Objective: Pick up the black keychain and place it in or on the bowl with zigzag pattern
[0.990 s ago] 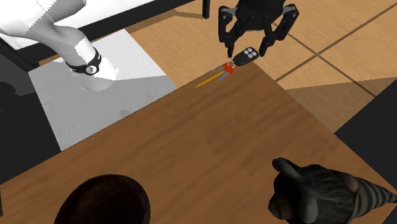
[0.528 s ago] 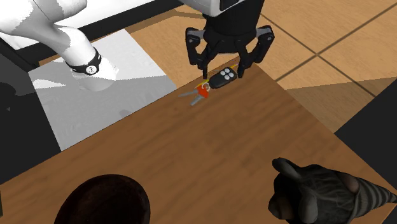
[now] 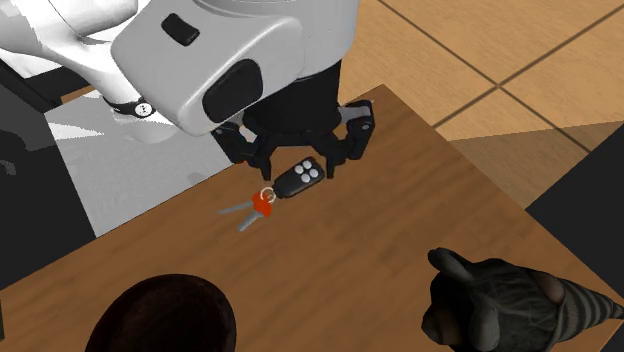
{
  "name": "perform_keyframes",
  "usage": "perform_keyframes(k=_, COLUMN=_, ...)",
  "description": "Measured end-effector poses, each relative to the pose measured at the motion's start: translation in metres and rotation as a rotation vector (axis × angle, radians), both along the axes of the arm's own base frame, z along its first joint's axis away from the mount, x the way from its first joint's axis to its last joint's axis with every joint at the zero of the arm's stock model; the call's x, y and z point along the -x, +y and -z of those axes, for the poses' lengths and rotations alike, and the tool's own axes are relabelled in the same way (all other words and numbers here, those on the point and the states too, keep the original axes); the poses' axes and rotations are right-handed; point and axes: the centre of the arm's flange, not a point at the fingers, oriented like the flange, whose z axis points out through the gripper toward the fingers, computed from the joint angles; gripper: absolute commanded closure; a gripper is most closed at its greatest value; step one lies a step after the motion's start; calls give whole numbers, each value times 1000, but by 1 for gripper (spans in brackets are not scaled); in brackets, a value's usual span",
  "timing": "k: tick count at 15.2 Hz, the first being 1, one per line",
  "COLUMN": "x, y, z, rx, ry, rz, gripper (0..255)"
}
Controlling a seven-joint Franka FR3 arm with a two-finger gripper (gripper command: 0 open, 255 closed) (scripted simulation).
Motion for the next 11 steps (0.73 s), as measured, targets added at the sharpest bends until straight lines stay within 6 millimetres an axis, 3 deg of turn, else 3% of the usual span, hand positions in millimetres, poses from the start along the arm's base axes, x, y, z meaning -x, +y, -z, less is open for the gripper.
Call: perform_keyframes(k=11, x=-27, y=-142, z=-7, rx=-1, ry=0, rz=-1, gripper=255)
